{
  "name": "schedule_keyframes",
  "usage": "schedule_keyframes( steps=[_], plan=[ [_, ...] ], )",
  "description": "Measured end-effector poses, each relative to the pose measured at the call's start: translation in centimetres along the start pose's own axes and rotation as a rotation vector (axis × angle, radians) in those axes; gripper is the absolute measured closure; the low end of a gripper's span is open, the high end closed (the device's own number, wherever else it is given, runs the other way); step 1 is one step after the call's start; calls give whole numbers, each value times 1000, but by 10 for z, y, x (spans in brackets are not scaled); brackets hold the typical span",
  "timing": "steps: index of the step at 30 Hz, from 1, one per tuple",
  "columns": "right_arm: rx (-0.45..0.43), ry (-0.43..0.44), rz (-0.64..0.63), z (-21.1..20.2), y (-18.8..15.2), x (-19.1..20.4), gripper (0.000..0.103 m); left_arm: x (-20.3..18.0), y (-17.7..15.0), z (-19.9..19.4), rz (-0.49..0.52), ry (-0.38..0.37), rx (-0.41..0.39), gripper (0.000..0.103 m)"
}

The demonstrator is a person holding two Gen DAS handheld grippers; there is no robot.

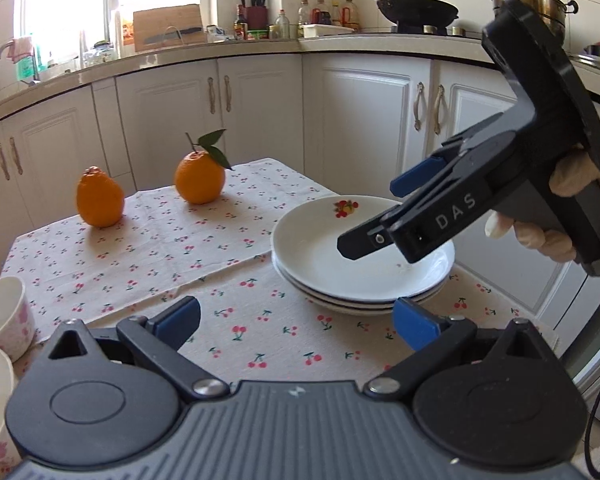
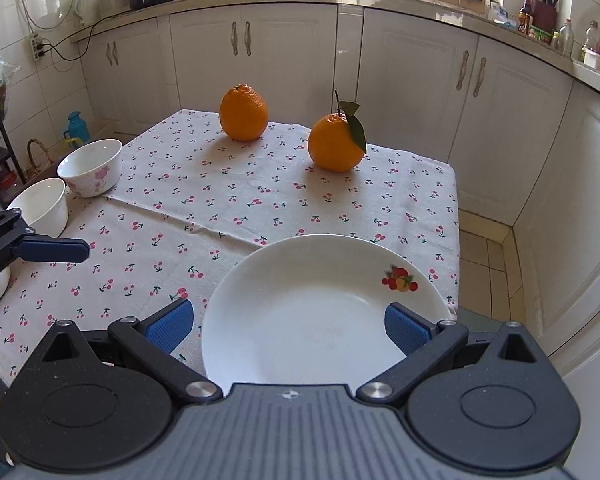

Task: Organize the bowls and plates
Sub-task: 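Move the right gripper to the rim of a pink-patterned white bowl, then close the right gripper on the bowl rim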

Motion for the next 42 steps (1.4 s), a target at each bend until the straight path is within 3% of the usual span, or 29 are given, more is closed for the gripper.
schedule_keyframes(
  steps=[8,23,34,42],
  plan=[
    [-104,-69,-74,-5,2,73,0,36,-21,-56,-62,127,-18,1],
    [-113,335,-187,13,25,203,0,107,-89,-149,-101,350,67,1],
    [-40,497,-253,34,35,269,3,136,-130,-143,-127,332,143,1],
    [73,566,-233,60,28,286,32,136,-135,-134,-103,299,139,5]
  ],
)
Point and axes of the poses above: each gripper's, at about its wrist camera, not at the fingertips, and z roughly the way its jaws point, x to its left, y to its top, the point moved 2 cm from there along z, roughly the way its jaws point, and after that the axes turned 3 degrees about -x, right-handed, at the moved point
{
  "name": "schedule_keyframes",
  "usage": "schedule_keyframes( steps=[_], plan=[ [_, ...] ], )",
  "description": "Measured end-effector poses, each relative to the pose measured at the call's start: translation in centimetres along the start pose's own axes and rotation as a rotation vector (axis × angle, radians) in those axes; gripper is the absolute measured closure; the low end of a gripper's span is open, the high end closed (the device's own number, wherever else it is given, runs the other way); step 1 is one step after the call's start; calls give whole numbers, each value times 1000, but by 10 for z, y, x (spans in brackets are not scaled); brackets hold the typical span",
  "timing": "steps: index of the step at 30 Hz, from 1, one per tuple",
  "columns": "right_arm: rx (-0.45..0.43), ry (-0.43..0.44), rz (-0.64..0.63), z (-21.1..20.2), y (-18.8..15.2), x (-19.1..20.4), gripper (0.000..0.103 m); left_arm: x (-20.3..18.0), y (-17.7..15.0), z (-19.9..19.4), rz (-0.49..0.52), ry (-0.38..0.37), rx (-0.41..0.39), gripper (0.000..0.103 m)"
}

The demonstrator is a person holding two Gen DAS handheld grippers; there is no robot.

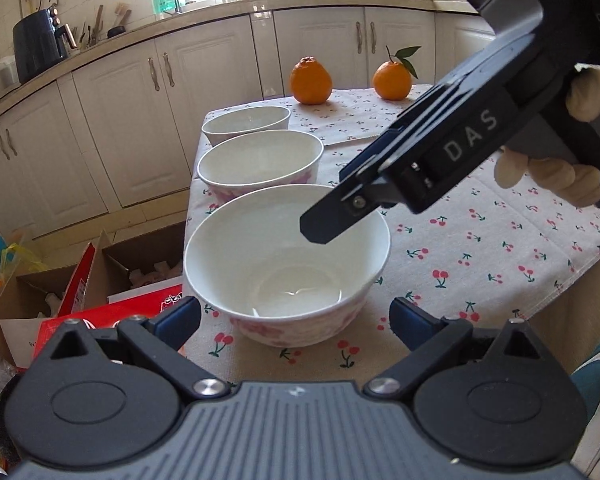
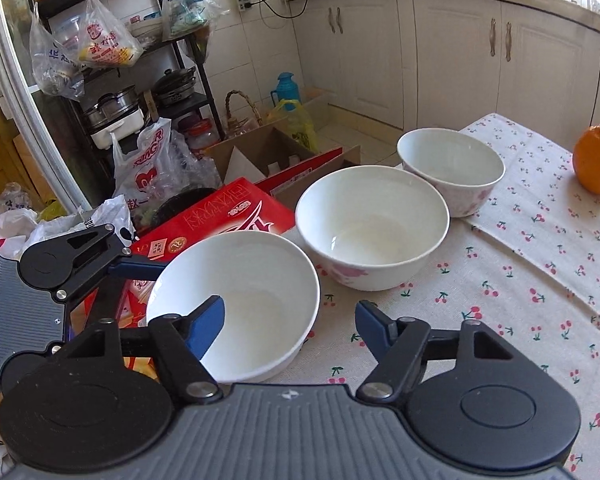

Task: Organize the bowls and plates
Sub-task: 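Close the right gripper on the bowl rim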

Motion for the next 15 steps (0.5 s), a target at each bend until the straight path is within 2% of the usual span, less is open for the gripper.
schedule_keyframes(
  steps=[5,15],
  plan=[
    [19,35,36,9,0,-4,50,3,-1,0,-3,-3,-4,13],
    [34,71,53,13,-1,-3,52,8,0,-1,-16,-7,-8,18]
  ],
)
Point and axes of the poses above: each gripper's, at about its wrist camera, not at the fingertips, and z roughly the way its jaws point, x to its left, y to its top, the point moved 2 cm from there along z, roughly the way its jaws point, and after that the axes turned 3 degrees about -x, right-handed, at the moved point
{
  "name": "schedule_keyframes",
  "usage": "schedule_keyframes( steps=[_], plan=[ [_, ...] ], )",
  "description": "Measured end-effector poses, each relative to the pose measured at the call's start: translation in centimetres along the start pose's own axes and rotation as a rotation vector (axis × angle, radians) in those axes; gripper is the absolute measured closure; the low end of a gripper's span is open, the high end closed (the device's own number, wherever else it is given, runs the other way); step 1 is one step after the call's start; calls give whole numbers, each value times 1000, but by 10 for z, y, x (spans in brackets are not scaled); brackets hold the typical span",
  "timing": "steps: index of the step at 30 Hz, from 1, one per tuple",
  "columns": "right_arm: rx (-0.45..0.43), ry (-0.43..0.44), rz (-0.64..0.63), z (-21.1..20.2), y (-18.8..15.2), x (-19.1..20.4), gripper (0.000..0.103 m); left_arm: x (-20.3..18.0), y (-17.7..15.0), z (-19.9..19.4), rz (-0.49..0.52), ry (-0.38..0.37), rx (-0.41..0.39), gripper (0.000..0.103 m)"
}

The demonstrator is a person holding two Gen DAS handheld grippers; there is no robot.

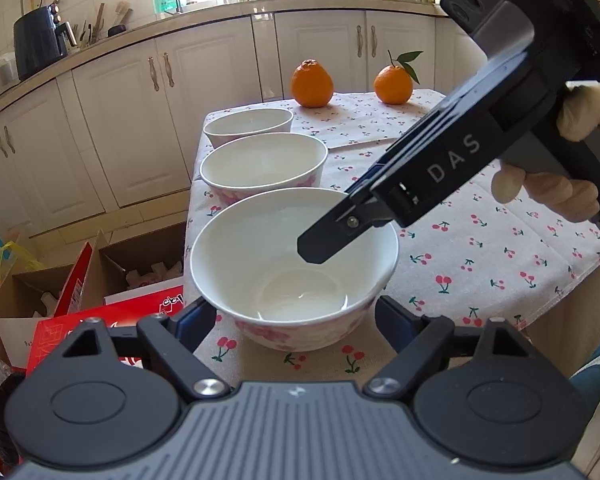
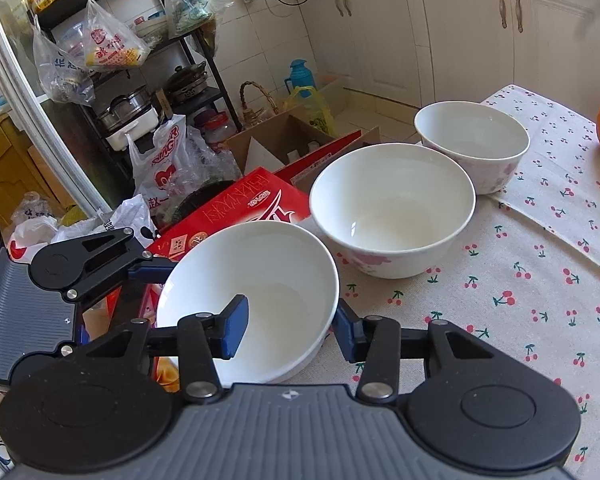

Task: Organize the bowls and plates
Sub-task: 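Close the right gripper on the bowl rim, then lift the bowl with the right gripper and carry it beside the plate stack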

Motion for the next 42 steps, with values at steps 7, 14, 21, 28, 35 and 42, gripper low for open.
schedule_keyframes(
  steps=[7,14,21,28,35,42],
  plan=[
    [1,-16,-7,-2,-1,1,52,-2,2,0,6,-4,4,18],
    [-23,-50,-14,-22,-5,-2,52,-13,13,-1,32,-30,-16,18],
    [-54,-132,-3,-54,-15,-16,51,-36,30,8,73,-103,-48,18],
    [-83,-217,50,-85,-32,-38,51,-63,45,24,117,-189,-68,18],
    [-98,-280,104,-104,-48,-60,49,-89,56,44,155,-248,-69,18],
    [-97,-307,146,-112,-62,-77,49,-104,60,57,166,-282,-49,18]
  ],
)
Point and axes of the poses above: each gripper's, at about its wrist camera, not at the fingertips, and z roughly the way its jaws point, x to its left, y to its top, the point moved 2 cm from there along z, roughly the way its jaws point, and after that the axes turned 3 degrees about -x, right-handed, at the moved point
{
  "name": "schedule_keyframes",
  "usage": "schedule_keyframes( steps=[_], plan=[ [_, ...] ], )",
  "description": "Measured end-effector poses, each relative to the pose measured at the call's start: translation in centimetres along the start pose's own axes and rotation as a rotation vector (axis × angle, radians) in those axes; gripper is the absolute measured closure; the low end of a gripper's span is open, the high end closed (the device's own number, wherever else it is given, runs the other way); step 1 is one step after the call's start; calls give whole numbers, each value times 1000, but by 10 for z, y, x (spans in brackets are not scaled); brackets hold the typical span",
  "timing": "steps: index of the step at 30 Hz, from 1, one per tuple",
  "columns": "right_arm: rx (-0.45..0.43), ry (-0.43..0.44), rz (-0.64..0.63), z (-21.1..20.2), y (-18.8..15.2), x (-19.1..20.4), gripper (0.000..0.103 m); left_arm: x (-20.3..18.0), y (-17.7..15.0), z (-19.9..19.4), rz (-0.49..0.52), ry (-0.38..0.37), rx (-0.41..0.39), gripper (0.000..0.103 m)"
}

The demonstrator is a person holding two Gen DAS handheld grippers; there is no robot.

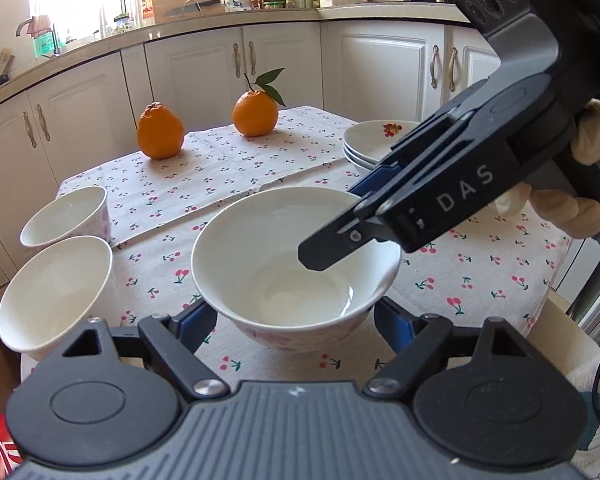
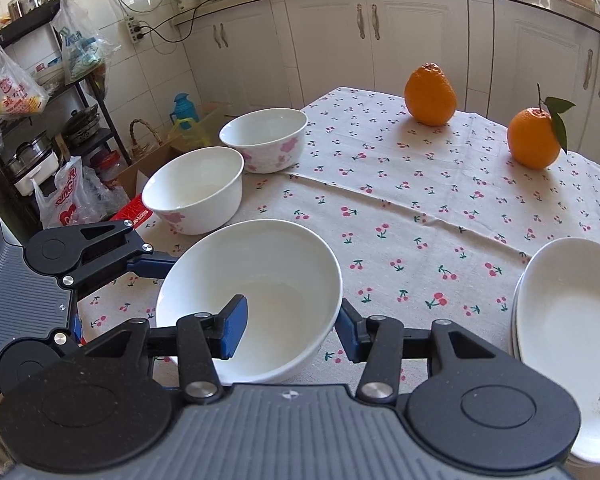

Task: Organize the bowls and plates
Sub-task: 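Lift the bowl with the right gripper and carry it beside the plate stack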

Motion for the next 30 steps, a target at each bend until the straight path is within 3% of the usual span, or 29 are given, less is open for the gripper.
schedule_keyframes(
  steps=[23,25,27,30],
  plan=[
    [26,-21,29,1,-8,-14,48,-6,1,14,-19,-37,9,18],
    [25,-15,30,0,-8,-14,44,-6,0,14,-16,-38,7,16],
    [18,-11,23,0,-8,-11,23,-7,0,12,-7,-43,-2,11],
    [-5,-21,1,-2,-6,-7,9,-8,0,9,4,-39,-13,4]
  ],
)
Point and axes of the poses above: each gripper's, at about its wrist camera, not at the fingertips, and z roughly the way its jaws point, x to its left, y to its top, the point moved 2 cm from there along z, roughly the way its jaws point, and after that the axes turned 3 degrees about -x, right-handed, at the moved point
